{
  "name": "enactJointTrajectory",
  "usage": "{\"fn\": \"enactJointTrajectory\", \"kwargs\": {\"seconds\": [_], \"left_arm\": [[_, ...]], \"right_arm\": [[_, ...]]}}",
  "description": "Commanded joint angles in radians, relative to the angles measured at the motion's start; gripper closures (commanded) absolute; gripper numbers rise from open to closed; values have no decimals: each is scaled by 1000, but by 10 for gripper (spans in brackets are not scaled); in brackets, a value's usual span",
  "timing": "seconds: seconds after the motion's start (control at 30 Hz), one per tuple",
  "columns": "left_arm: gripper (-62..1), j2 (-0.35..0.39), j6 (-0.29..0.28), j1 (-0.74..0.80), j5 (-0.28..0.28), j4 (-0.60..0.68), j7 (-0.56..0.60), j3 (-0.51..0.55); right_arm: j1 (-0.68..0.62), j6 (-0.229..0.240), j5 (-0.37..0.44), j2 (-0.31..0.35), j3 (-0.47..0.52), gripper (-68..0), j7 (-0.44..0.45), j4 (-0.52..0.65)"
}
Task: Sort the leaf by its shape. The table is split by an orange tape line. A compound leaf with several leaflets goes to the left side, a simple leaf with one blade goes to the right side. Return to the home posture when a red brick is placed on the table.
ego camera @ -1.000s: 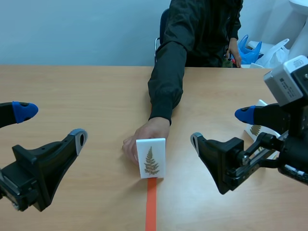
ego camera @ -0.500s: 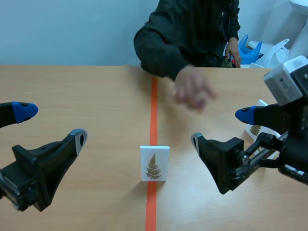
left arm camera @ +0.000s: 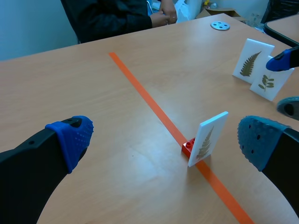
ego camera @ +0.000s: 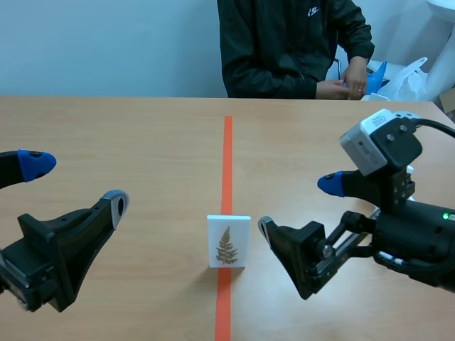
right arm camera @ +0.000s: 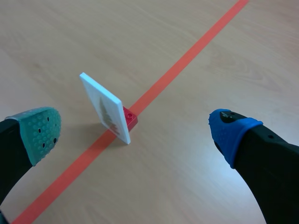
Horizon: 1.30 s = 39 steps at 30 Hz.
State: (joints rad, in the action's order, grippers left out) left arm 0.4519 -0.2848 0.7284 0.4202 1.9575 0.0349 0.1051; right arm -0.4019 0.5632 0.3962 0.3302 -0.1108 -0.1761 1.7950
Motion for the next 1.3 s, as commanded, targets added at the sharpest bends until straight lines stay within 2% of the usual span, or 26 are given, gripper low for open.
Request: {"fn": "enactJointTrajectory", "kwargs": {"seconds": [0.0,0.17,0.3,0.67,0.87,1.1,1.27], "left_arm": [[-623,0,-2,0,6,12,17,5],[-623,0,-2,0,6,12,17,5],[-623,0,-2,0,6,12,17,5],[-623,0,-2,0,6,12,18,5],[-623,0,-2,0,6,12,18,5],[-623,0,-2,0,6,12,18,5],[-623,0,-2,0,6,12,17,5]], "right_arm": [[38,0,6,14,-10,-679,26,-21],[123,4,-17,14,-93,-679,57,-130],[180,4,-70,13,-165,-679,114,-222],[299,0,-259,6,-331,-679,382,-474],[341,-33,-334,-26,-374,-679,458,-560],[383,-96,-369,-56,-442,-675,472,-624],[391,-132,-371,-62,-479,-513,478,-642]]}}
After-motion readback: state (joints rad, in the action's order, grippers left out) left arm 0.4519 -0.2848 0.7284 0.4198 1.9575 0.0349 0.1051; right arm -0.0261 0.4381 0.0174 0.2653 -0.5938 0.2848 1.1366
